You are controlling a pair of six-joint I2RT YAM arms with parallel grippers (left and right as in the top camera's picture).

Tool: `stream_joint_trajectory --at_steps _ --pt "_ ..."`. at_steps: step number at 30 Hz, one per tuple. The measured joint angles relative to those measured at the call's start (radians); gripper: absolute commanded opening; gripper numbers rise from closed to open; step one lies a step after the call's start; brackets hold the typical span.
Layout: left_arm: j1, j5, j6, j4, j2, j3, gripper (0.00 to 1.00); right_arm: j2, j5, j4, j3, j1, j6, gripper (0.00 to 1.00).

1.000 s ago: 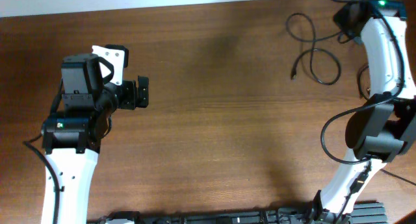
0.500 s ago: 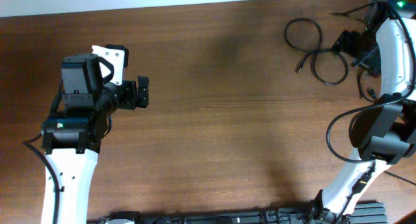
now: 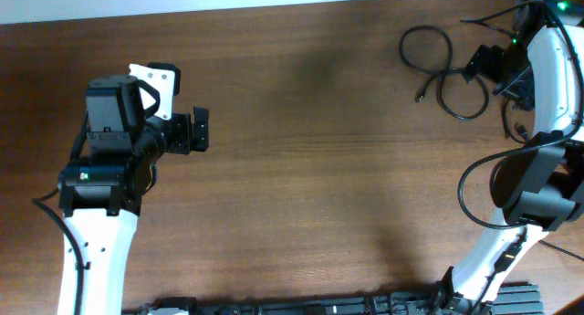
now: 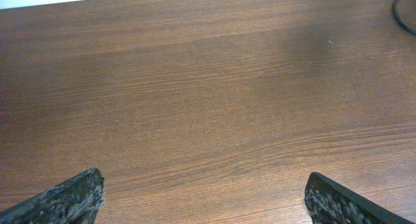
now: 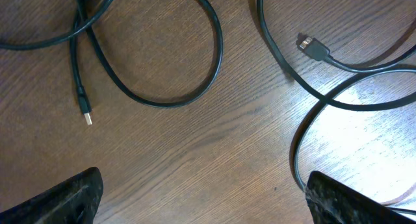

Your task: Untangle cables

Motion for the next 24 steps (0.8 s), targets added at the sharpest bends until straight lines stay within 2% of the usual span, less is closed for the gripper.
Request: stream_joint_trajectory --at_steps 9,12,14,17,18,19,21,24 --pt "0.000 0.000 0.000 0.000 0.000 0.000 0.99 -0.023 0.000 0.007 -0.002 0.002 -0.002 0.99" --pt "0.000 0.000 0.000 0.000 0.000 0.000 0.99 -0.192 0.000 0.071 -0.011 0.039 -0.002 0.99" --pt "0.000 0.000 0.000 0.000 0.000 0.000 0.99 -0.399 0.002 0.290 -0.082 0.138 -0.002 0.99" --pt "0.000 0.000 0.000 -0.002 0.000 0.000 0.99 -0.618 0.043 0.597 -0.369 0.258 -0.003 0.99" --pt "0.000 0.000 0.000 -0.001 0.000 0.000 0.99 -0.700 0.061 0.676 -0.536 0.289 -0.002 0.99" --pt "0.000 0.000 0.000 0.000 0.000 0.000 0.99 -0.742 0.066 0.766 -0.645 0.292 -0.002 0.99" --pt "0.000 0.000 0.000 -0.003 0.000 0.000 0.99 -0.874 0.083 0.958 -0.982 0.292 -0.002 0.99" --pt "0.000 0.000 0.000 -0.005 0.000 0.000 0.99 -1.074 0.087 1.206 -1.316 0.292 -0.002 0.99"
